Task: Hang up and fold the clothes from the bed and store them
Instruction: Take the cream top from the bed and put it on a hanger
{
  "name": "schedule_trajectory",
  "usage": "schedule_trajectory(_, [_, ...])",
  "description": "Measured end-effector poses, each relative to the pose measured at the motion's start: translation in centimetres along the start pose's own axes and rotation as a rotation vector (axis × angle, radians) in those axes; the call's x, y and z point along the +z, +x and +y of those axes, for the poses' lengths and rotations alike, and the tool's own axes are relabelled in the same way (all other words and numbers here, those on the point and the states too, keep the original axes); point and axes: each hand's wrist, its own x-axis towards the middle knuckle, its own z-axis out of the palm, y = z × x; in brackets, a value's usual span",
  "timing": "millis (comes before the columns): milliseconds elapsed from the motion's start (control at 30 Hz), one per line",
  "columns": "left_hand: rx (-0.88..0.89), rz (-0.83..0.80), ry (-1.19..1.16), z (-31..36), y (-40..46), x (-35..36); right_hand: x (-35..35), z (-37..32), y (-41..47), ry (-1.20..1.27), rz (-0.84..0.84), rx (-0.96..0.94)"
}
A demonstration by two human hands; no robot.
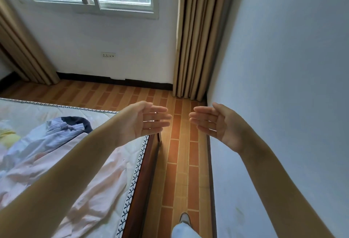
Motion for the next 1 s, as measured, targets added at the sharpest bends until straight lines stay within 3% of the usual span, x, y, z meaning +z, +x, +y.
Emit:
schedule_trajectory(367, [-0.009,0.068,-0.058,6.2,12.1,0.4,-6.0,-7.1,13.8,0.035,-0.052,0.037])
schedule_trajectory(667, [0.004,0.095,-0.031,11.1,22.0,-5.3,-6.7,-10.5,25.9,-0.003,-0.089,0.063])
schedule_trajectory(1000, [0.000,0.071,-0.039,20.3,34.7,-13.0,-6.1,-18.9,39.5,-0.036,-0.042,0.006])
